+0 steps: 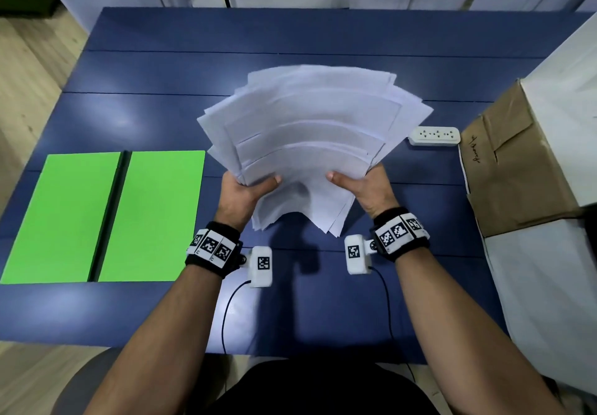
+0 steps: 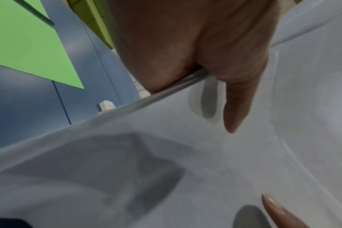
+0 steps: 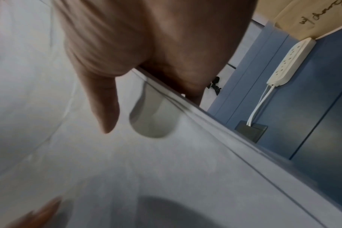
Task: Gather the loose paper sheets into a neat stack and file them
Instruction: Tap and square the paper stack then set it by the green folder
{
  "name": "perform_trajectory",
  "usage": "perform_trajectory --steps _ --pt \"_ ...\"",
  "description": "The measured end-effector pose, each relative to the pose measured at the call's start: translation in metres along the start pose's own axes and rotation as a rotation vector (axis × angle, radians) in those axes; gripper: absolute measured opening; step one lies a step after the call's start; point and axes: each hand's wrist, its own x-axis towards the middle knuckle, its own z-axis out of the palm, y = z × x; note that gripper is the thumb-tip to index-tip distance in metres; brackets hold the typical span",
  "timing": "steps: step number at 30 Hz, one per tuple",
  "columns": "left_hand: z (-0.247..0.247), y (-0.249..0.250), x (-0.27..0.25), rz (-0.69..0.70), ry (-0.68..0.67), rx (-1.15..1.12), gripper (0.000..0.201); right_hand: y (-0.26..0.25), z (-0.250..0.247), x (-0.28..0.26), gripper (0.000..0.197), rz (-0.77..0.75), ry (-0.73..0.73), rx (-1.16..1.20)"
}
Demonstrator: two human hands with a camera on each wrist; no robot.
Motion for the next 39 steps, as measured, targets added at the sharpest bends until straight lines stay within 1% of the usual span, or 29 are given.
perform_trajectory --steps 3,5,8,11,12,14,16,21,23,25,29,31,34,36,39 --pt "0.001 -0.004 0.002 0.007 0.053 -0.014 0.034 -0.001 0.010 0.001 0.024 -0.041 0.084 -0.013" --pt "0.003 -0.005 0.000 0.034 0.082 0.009 0.035 -0.002 0.016 0.000 0.018 -0.070 0.141 -0.014" --pt "0.009 -0.003 -0.008 0.103 0.143 0.033 0.042 0.000 0.026 -0.007 0.017 -0.120 0.214 0.023" --pt "0.019 -0.006 -0.020 0.160 0.168 0.016 0.038 0.008 0.032 -0.017 0.016 -0.121 0.272 0.076" --pt "0.020 -0.010 -0.023 0.153 0.170 0.014 0.036 0.010 0.033 -0.019 0.014 -0.112 0.274 0.093" --pt "0.014 -0.015 -0.024 0.120 0.169 0.007 0.031 0.009 0.034 -0.023 0.018 -0.109 0.254 0.124" --pt "0.007 -0.016 -0.019 0.086 0.166 0.008 0.032 0.000 0.033 -0.025 0.022 -0.124 0.233 0.167" --pt "-0.005 -0.014 -0.007 0.029 0.089 -0.060 0.039 -0.032 0.029 -0.020 0.016 -0.162 0.284 0.227" --pt "-0.006 -0.016 -0.003 0.010 0.084 -0.073 0.039 -0.041 0.031 -0.017 0.010 -0.180 0.299 0.222" --pt "-0.006 -0.016 0.000 -0.012 0.090 -0.089 0.040 -0.048 0.034 -0.013 0.009 -0.182 0.309 0.213" --pt "-0.008 -0.020 0.004 -0.048 0.075 -0.117 0.039 -0.049 0.036 -0.004 0.030 -0.130 0.303 0.148" --pt "-0.009 -0.023 0.005 -0.071 0.079 -0.124 0.038 -0.052 0.038 -0.004 0.033 -0.116 0.297 0.144" --pt "-0.009 -0.027 0.005 -0.087 0.082 -0.133 0.040 -0.063 0.043 -0.009 0.034 -0.147 0.308 0.194" --pt "-0.011 -0.030 0.005 -0.089 0.082 -0.121 0.043 -0.074 0.045 -0.013 0.031 -0.175 0.336 0.199" --pt "-0.014 -0.036 0.002 -0.104 0.089 -0.101 0.048 -0.088 0.044 -0.017 0.018 -0.220 0.379 0.203"
